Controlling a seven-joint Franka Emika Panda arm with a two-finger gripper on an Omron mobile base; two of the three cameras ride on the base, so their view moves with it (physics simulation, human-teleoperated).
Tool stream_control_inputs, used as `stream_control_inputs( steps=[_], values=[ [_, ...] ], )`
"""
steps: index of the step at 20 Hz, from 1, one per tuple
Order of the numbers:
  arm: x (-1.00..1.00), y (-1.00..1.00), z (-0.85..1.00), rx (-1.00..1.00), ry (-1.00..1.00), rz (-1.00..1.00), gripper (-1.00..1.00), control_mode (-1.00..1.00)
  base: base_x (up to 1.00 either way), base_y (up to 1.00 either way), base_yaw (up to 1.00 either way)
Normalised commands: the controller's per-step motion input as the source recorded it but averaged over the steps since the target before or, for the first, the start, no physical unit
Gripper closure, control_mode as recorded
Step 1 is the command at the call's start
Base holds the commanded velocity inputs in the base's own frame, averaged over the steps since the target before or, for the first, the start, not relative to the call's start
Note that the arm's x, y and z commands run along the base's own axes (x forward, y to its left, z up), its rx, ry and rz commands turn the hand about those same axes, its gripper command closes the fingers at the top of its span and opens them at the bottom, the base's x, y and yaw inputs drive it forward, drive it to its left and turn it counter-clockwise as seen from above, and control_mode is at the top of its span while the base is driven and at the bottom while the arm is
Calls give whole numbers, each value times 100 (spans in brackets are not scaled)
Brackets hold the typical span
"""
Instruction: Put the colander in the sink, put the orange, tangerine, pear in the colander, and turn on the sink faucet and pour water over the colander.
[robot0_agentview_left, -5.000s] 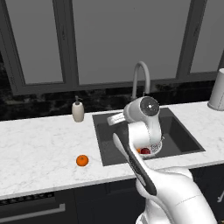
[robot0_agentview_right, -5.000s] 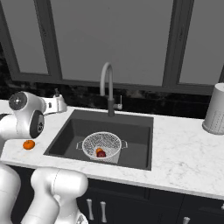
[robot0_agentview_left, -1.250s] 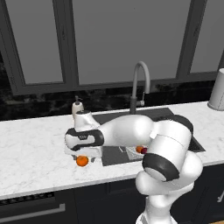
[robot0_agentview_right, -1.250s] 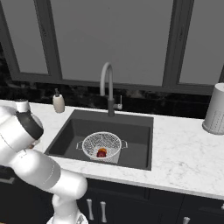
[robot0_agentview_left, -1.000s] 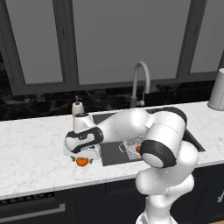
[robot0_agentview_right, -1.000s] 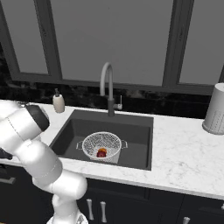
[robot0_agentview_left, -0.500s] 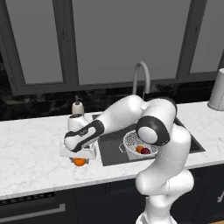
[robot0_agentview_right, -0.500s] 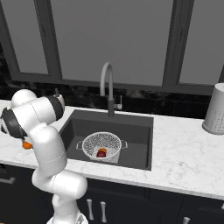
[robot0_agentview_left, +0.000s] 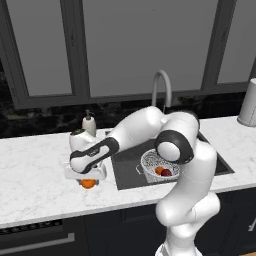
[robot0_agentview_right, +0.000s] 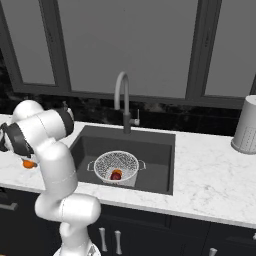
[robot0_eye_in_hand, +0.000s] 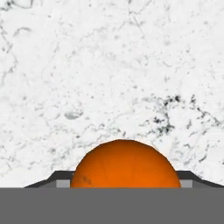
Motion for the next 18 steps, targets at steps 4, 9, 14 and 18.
stream_control_inputs(
  steps=[4,9,14,18],
  values=[
    [-43,-82,27,16,-15,0,100,-100,0,0,0],
    [-16,-94,45,21,-4,0,100,-100,0,0,0],
    [4,-87,17,7,0,0,100,-100,0,0,0],
    [8,-74,0,0,0,0,100,-100,0,0,0]
  ],
)
